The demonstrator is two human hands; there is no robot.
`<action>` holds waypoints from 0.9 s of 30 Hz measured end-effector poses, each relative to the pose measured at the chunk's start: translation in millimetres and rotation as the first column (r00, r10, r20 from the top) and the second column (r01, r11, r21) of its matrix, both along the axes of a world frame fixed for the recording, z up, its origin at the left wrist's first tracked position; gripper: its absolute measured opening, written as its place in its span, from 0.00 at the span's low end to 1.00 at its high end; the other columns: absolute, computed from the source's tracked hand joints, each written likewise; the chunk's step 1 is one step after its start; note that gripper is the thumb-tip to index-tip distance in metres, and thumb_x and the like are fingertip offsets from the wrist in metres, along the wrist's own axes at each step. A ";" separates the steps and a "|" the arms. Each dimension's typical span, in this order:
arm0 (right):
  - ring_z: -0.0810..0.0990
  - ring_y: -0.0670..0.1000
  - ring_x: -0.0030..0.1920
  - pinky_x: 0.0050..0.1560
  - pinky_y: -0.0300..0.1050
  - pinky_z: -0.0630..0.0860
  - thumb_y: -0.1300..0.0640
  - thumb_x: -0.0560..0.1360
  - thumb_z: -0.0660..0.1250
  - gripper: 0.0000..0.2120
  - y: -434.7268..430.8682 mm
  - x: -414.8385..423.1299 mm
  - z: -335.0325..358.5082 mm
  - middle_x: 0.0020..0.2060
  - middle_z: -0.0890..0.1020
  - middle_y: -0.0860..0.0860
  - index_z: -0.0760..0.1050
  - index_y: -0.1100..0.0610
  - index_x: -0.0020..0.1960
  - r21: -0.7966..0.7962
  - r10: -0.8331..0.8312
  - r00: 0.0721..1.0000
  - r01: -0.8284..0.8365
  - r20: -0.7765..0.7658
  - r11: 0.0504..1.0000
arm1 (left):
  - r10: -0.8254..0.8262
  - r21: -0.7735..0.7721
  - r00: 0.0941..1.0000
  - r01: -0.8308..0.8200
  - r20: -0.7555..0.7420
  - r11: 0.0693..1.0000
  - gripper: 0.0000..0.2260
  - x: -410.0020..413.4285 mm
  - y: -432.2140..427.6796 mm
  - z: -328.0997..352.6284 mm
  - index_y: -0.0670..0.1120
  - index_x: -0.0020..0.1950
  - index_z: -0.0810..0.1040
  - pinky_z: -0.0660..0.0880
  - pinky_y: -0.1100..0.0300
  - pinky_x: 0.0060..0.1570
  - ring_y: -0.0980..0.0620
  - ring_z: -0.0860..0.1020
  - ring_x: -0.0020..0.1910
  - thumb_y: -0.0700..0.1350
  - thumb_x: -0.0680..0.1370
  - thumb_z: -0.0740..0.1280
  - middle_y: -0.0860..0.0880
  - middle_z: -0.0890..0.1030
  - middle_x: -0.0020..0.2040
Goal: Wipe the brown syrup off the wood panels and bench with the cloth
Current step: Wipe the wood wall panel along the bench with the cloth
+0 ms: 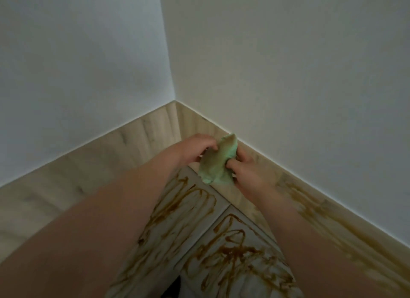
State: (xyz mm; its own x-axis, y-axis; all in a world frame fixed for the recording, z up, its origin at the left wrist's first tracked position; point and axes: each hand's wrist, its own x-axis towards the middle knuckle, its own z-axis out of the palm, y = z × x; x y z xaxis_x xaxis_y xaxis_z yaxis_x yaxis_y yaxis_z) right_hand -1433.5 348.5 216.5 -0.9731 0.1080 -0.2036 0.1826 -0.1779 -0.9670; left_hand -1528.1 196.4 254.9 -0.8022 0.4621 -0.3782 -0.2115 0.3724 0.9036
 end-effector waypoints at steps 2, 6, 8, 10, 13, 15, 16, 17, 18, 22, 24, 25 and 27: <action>0.85 0.53 0.54 0.53 0.53 0.83 0.66 0.75 0.62 0.20 -2.2 14.0 4.3 0.54 0.86 0.56 0.79 0.49 0.62 0.069 0.121 0.993 -0.121 -0.003 0.990 | 0.096 -0.088 0.989 -0.106 -0.113 0.990 0.03 28.3 -4.0 9.3 0.49 0.35 0.78 0.70 0.55 0.42 0.49 0.73 0.39 0.46 0.69 0.67 0.49 0.75 0.36; 0.85 0.57 0.49 0.55 0.58 0.82 0.63 0.73 0.65 0.20 -20.0 32.4 -1.7 0.50 0.86 0.57 0.79 0.53 0.63 0.063 0.240 0.969 -0.244 0.064 0.968 | 0.265 -0.254 0.918 -0.342 -0.294 0.905 0.07 73.1 -22.0 4.7 0.45 0.41 0.81 0.70 0.58 0.38 0.49 0.77 0.39 0.47 0.74 0.68 0.49 0.80 0.38; 0.86 0.62 0.54 0.60 0.64 0.81 0.62 0.70 0.65 0.21 -29.9 40.2 -13.2 0.52 0.86 0.59 0.80 0.54 0.62 0.070 0.270 0.958 -0.277 0.102 0.958 | 0.278 -0.303 0.902 -0.380 -0.331 0.874 0.07 93.3 -38.1 -2.7 0.47 0.45 0.83 0.73 0.59 0.37 0.50 0.80 0.41 0.49 0.78 0.68 0.50 0.82 0.41; 0.86 0.62 0.54 0.60 0.66 0.80 0.62 0.71 0.66 0.18 -39.7 49.7 -27.3 0.51 0.87 0.59 0.81 0.54 0.60 0.107 0.304 0.942 -0.320 0.143 0.941 | 0.266 -0.355 0.901 -0.386 -0.343 0.852 0.07 112.7 -59.9 -12.8 0.48 0.48 0.83 0.75 0.60 0.36 0.49 0.81 0.41 0.49 0.79 0.68 0.48 0.83 0.43; 0.87 0.57 0.50 0.58 0.63 0.82 0.54 0.68 0.71 0.20 -59.6 69.2 -49.1 0.49 0.88 0.55 0.81 0.53 0.60 0.203 0.365 0.908 -0.405 0.207 0.892 | 0.318 -0.364 0.889 -0.431 -0.330 0.826 0.07 151.1 -98.7 -30.2 0.46 0.54 0.83 0.81 0.52 0.46 0.48 0.83 0.46 0.47 0.80 0.68 0.45 0.85 0.48; 0.87 0.56 0.50 0.57 0.60 0.83 0.52 0.68 0.73 0.19 -78.2 86.9 -62.4 0.49 0.87 0.54 0.81 0.54 0.59 0.249 0.432 0.870 -0.484 0.236 0.839 | 0.403 -0.325 0.883 -0.465 -0.241 0.823 0.07 187.0 -126.9 -44.6 0.44 0.56 0.82 0.81 0.49 0.50 0.47 0.83 0.46 0.45 0.81 0.68 0.40 0.85 0.51; 0.86 0.57 0.50 0.54 0.58 0.83 0.55 0.71 0.73 0.16 -91.5 99.6 -69.6 0.49 0.87 0.55 0.81 0.56 0.57 0.254 0.480 0.841 -0.536 0.251 0.805 | 0.456 -0.304 0.869 -0.494 -0.190 0.815 0.07 212.1 -142.2 -52.3 0.44 0.56 0.82 0.81 0.48 0.50 0.46 0.83 0.46 0.44 0.81 0.68 0.40 0.85 0.52; 0.85 0.57 0.48 0.50 0.55 0.82 0.58 0.74 0.73 0.12 -102.2 109.5 -73.4 0.49 0.86 0.56 0.80 0.58 0.57 0.253 0.516 0.815 -0.575 0.263 0.778 | 0.494 -0.290 0.857 -0.516 -0.148 0.806 0.06 231.9 -154.6 -57.3 0.45 0.55 0.82 0.81 0.49 0.51 0.46 0.83 0.47 0.44 0.81 0.67 0.41 0.85 0.52; 0.84 0.55 0.46 0.45 0.50 0.80 0.61 0.75 0.72 0.10 -117.4 123.0 -77.8 0.47 0.85 0.55 0.79 0.60 0.56 0.256 0.563 0.779 -0.624 0.274 0.739 | 0.548 -0.276 0.831 -0.552 -0.101 0.787 0.05 259.2 -169.1 -61.4 0.46 0.53 0.81 0.81 0.50 0.51 0.46 0.83 0.47 0.44 0.81 0.67 0.42 0.85 0.51; 0.79 0.49 0.42 0.36 0.38 0.73 0.65 0.75 0.72 0.08 -180.3 182.1 -97.9 0.43 0.81 0.51 0.76 0.56 0.50 0.261 0.728 0.625 -0.780 0.282 0.568 | 0.725 -0.219 0.689 -0.708 -0.002 0.672 0.04 363.2 -221.7 -80.0 0.46 0.49 0.83 0.80 0.50 0.49 0.47 0.84 0.45 0.44 0.79 0.69 0.45 0.86 0.45; 0.80 0.48 0.43 0.38 0.38 0.76 0.66 0.76 0.72 0.10 -209.0 220.7 -103.7 0.44 0.81 0.51 0.76 0.56 0.53 0.221 0.790 0.532 -0.847 0.304 0.484 | 0.779 -0.209 0.627 -0.758 0.030 0.618 0.11 420.4 -244.5 -89.4 0.42 0.53 0.83 0.81 0.45 0.53 0.42 0.85 0.48 0.47 0.76 0.71 0.39 0.86 0.50; 0.81 0.47 0.44 0.39 0.38 0.78 0.66 0.76 0.71 0.10 -221.3 240.5 -103.9 0.45 0.82 0.50 0.76 0.55 0.54 0.195 0.815 0.486 -0.874 0.316 0.445 | 0.812 -0.193 0.583 -0.792 0.042 0.579 0.13 447.8 -253.7 -93.8 0.41 0.55 0.83 0.81 0.42 0.56 0.40 0.85 0.51 0.47 0.75 0.71 0.39 0.86 0.53; 0.83 0.48 0.49 0.41 0.40 0.81 0.65 0.77 0.72 0.14 -248.9 289.7 -107.8 0.50 0.83 0.50 0.76 0.55 0.60 0.151 0.860 0.374 -0.927 0.346 0.342 | 0.878 -0.157 0.476 -0.864 0.056 0.479 0.16 517.4 -270.1 -100.2 0.41 0.59 0.82 0.81 0.41 0.59 0.39 0.84 0.55 0.47 0.74 0.72 0.39 0.85 0.55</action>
